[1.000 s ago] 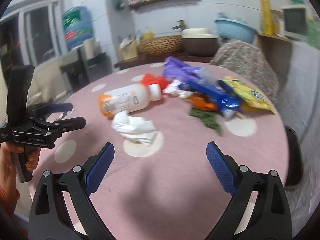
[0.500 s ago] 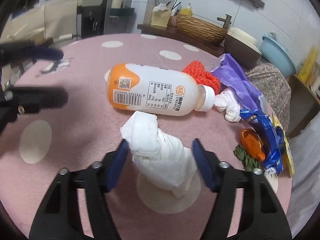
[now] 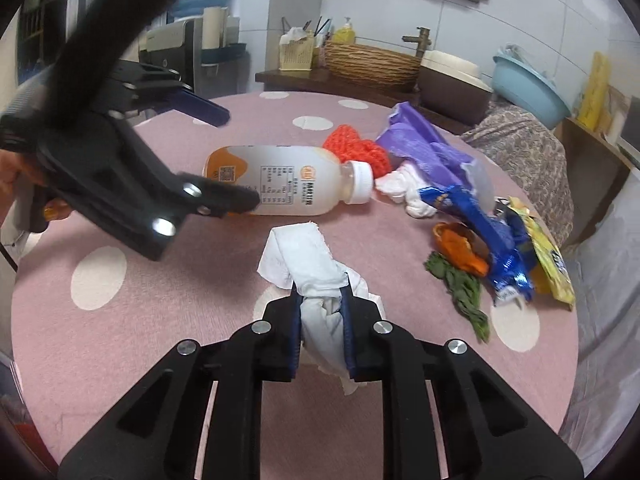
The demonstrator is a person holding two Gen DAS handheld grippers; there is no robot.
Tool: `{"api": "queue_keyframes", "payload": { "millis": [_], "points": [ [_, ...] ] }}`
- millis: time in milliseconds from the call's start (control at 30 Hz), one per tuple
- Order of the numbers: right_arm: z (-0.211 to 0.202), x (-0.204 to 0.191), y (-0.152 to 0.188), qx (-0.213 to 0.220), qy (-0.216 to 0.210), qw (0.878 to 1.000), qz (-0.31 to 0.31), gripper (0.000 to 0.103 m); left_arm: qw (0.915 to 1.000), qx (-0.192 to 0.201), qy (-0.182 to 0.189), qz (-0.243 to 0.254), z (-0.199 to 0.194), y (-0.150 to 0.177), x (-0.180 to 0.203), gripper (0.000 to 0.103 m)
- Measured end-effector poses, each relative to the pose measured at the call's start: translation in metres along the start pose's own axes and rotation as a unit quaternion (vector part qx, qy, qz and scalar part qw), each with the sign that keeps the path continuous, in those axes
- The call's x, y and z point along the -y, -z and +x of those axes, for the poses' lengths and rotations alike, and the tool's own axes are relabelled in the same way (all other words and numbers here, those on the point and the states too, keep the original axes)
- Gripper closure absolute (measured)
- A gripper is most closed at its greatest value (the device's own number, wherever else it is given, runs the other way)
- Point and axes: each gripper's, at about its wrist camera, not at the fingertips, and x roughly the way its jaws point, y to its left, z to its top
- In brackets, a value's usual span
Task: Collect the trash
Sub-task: 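Grasp the white-and-orange bottle with the left tool while the right tool holds the tissue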
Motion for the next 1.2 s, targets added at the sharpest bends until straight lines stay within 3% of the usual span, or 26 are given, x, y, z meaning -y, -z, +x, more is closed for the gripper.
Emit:
{"api": "queue_keyframes", "payload": {
  "millis": [167,333,533,700,900,1200],
  "points": [
    [-0.015,0.005,0.006,0.010,-0.003,1.000,0.015,0.086,0.9958,-0.069,-0.010,0.060,0.028,-0.014,0.007,0.016],
    [-0.016,0.008,0.008,0.016,-0.013,0.999,0.028,0.086,0.9839,-0.135,-0.017,0.116,0.050,-0.018,0.015,0.025],
    [-0.016,0.012,0.014,0.015,-0.015,0.999,0.040,0.086,0.9782,-0.164,-0.001,0.127,0.058,-0.028,0.017,0.041],
    [-0.021,0.016,0.017,0.019,-0.017,0.998,0.048,0.086,0.9781,-0.161,0.000,0.132,0.056,-0.027,0.019,0.042],
    [-0.026,0.019,0.021,0.023,-0.026,0.998,0.055,0.086,0.9848,-0.136,0.012,0.108,0.046,-0.018,0.021,0.042],
    [-0.031,0.021,0.032,0.031,-0.038,0.997,0.064,0.086,0.9981,-0.050,0.037,-0.005,0.018,0.003,0.021,0.042]
  ]
}}
